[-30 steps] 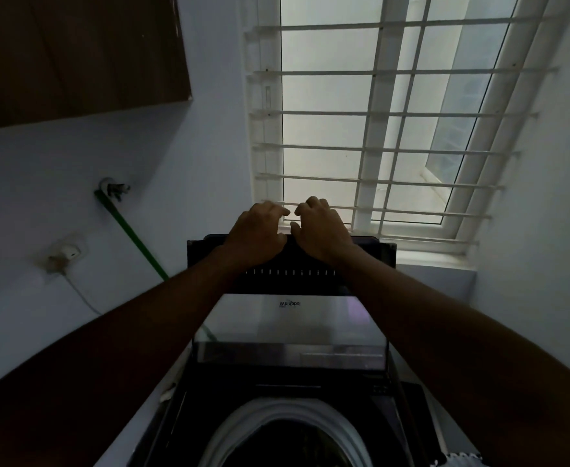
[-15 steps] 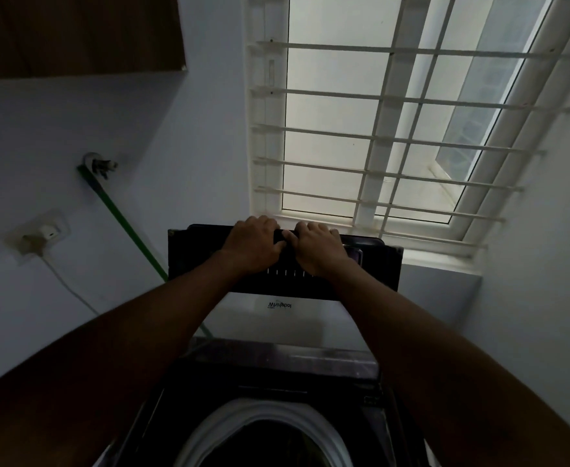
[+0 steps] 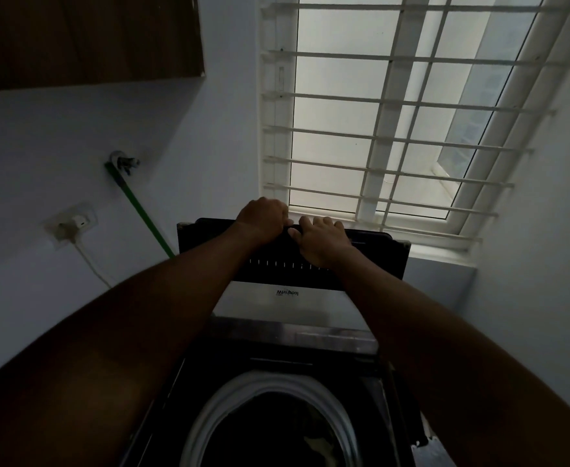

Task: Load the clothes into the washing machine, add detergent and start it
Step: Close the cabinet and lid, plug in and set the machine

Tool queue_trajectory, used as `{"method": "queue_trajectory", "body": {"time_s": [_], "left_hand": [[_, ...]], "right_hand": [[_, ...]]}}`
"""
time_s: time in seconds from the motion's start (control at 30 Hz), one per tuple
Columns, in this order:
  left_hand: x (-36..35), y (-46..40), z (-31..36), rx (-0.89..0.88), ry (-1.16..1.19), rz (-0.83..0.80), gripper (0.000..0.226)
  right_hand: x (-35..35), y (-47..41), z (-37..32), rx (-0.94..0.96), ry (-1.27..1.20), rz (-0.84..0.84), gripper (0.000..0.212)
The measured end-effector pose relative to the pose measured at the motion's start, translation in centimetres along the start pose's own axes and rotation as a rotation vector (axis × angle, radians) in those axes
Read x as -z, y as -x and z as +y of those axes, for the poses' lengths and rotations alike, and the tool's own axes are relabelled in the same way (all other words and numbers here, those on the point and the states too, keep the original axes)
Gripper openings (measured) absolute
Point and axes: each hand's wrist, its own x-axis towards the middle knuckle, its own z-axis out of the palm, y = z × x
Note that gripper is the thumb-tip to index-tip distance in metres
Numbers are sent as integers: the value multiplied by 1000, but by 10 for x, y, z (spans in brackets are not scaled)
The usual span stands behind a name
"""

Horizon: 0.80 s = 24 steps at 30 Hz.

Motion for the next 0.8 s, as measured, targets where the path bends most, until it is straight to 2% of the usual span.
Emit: {"method": "queue_trajectory", "body": {"time_s": [0.17, 0.47, 0.63, 0.8], "left_hand": [[12, 22, 5, -24, 16, -71, 30], [19, 59, 3, -52, -13, -361, 48], [17, 80, -1, -102, 31, -351, 49], [14, 107, -1, -140, 40, -331, 47]], "right_hand": [[15, 22, -6, 53, -25, -51, 53], [37, 44, -18, 43, -90, -203, 56], [40, 55, -25, 39, -60, -276, 61], [33, 79, -28, 16, -178, -307, 64]]}}
